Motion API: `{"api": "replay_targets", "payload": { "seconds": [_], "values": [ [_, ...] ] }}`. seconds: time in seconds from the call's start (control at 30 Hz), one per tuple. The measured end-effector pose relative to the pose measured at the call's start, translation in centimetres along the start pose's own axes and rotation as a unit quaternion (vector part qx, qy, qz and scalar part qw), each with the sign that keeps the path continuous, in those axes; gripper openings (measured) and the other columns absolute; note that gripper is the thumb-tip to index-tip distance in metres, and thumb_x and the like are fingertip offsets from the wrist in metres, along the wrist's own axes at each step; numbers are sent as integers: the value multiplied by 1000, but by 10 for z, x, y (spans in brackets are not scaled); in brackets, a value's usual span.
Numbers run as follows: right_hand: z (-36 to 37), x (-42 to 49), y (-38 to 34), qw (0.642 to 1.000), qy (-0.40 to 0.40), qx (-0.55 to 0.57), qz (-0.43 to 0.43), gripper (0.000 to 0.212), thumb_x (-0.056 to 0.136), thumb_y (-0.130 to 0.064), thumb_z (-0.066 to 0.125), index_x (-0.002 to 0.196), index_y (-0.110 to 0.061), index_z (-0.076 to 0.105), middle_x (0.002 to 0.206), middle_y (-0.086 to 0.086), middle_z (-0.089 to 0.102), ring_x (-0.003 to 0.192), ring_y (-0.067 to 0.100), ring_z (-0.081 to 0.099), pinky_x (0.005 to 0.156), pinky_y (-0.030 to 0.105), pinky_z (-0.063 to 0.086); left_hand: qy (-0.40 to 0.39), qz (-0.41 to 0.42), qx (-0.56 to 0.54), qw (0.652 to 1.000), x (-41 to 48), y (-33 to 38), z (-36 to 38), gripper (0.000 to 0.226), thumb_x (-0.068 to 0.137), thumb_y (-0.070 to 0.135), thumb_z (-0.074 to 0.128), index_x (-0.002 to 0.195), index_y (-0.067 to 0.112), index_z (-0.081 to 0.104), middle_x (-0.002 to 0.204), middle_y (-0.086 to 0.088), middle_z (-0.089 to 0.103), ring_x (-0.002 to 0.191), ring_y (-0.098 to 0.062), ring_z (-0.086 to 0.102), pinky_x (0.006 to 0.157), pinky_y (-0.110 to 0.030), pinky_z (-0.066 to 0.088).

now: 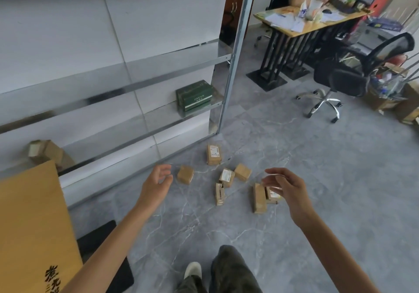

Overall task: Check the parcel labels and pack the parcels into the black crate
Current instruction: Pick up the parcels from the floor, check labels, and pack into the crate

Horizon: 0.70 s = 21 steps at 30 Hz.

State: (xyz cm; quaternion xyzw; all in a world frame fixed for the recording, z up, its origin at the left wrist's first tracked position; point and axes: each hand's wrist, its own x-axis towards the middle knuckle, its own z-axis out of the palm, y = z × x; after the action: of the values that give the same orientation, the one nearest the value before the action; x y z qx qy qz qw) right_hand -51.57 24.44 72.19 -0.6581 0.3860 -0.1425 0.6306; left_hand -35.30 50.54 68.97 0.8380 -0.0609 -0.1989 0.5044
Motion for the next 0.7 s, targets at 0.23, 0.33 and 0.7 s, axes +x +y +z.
{"api": "replay_targets", "payload": {
  "seconds": [0.23,0.33,0.7],
  "values": [
    [19,144,2,997,-36,-40,63,30,95,5,36,97,-1,65,82,15,68,79,29,64,80,36,50,23,-123,-11,992,118,-1,37,24,93,5,49,114,2,59,119,-16,61,112,-29,55,90,-35,43],
    [36,212,2,990,-76,-77,85,33,95,5,35,90,-8,65,80,13,69,80,30,66,85,41,51,37,-190,-20,981,161,-7,56,27,93,5,49,117,-1,59,123,-20,59,116,-32,53,98,-41,41],
    [138,358,73,936,-207,-219,181,33,91,2,36,84,-14,64,83,14,71,75,19,65,66,19,48,9,-339,14,940,284,-99,110,25,91,4,50,114,-1,60,119,-25,60,111,-38,55,95,-43,42]
  ]
}}
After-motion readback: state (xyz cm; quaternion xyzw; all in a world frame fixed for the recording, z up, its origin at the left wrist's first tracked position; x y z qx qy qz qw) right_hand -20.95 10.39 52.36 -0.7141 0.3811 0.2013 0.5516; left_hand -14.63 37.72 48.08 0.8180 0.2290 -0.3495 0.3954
